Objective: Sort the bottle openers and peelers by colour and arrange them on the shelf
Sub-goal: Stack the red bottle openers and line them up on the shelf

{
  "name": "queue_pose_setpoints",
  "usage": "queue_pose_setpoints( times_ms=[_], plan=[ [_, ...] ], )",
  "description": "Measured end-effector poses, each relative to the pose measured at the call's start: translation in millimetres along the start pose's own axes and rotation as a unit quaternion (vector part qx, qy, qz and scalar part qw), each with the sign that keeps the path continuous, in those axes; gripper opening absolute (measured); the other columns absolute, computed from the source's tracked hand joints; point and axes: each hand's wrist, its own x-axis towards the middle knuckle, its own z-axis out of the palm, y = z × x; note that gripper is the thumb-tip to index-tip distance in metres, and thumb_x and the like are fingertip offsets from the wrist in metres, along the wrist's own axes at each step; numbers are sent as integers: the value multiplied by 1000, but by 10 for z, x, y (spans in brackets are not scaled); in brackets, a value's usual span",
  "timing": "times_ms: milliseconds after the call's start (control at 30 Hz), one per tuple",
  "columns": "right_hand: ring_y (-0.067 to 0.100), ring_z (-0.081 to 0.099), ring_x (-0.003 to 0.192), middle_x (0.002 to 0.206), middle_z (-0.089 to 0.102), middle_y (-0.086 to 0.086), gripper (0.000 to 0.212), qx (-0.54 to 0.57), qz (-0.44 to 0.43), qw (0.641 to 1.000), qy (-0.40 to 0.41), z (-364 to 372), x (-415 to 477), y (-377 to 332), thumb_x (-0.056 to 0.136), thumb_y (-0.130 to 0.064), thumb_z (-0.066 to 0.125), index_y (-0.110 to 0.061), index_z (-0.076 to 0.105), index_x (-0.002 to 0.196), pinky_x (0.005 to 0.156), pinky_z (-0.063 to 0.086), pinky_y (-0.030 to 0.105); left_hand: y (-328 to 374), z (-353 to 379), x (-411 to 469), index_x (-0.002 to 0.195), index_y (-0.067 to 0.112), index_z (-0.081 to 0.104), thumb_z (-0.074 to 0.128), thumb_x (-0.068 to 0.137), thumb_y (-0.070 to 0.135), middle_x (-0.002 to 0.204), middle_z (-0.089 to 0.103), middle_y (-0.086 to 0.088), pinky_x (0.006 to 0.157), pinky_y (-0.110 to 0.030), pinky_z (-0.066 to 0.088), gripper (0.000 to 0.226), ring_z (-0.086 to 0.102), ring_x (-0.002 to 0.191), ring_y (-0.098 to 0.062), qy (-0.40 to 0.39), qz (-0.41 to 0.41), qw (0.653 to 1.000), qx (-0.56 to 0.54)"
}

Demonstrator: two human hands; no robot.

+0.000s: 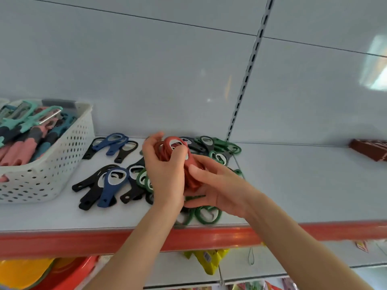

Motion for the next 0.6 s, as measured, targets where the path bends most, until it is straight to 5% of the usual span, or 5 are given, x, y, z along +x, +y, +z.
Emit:
queue_pose_setpoints(
  times_ms=[133, 300, 433, 500, 600],
  plan=[
    [32, 65, 94, 108, 62, 8, 52, -2, -26, 1000, 17, -532, -266, -72, 68, -17, 68, -15, 54, 118, 84, 54, 47, -239, 483, -274, 96, 31, 46, 60, 82, 6, 94, 56, 5, 73, -25, 51, 32, 59, 81, -7, -35, -5, 999, 6],
    [24, 67, 80, 103, 63, 13, 45, -126, -82, 986, 71, -1466, -714, -249, 66, -7, 72, -15, 58, 108, 71, 58, 30, -605, 1053, -556, 98, 24, 49, 73, 75, 14, 96, 60, 2, 77, -24, 50, 35, 59, 86, -10, -143, -5, 981, 134],
    [1, 63, 81, 100, 63, -2, 55, -404, -191, 887, 120, -2157, -837, -262, 72, 1, 74, -28, 50, 113, 78, 52, 19, -895, 1303, -668, 96, 24, 50, 79, 68, 14, 102, 60, -2, 83, -31, 50, 42, 60, 93, -19, -224, -5, 945, 239],
    [10, 59, 102, 113, 57, -2, 70, -497, -199, 837, 109, -2393, -845, -182, 74, -6, 75, -40, 37, 122, 93, 47, 25, -1014, 1351, -728, 104, 21, 50, 79, 68, 14, 103, 58, 0, 85, -32, 49, 46, 59, 96, -20, -258, 4, 918, 301],
    [12, 53, 112, 122, 45, -9, 86, -544, -172, 818, 77, -2564, -881, -17, 79, -11, 71, -46, 12, 130, 95, 43, 24, -1139, 1363, -796, 103, 22, 52, 79, 69, 17, 100, 60, 2, 85, -30, 47, 44, 59, 97, -18, -299, 15, 871, 389]
  ],
)
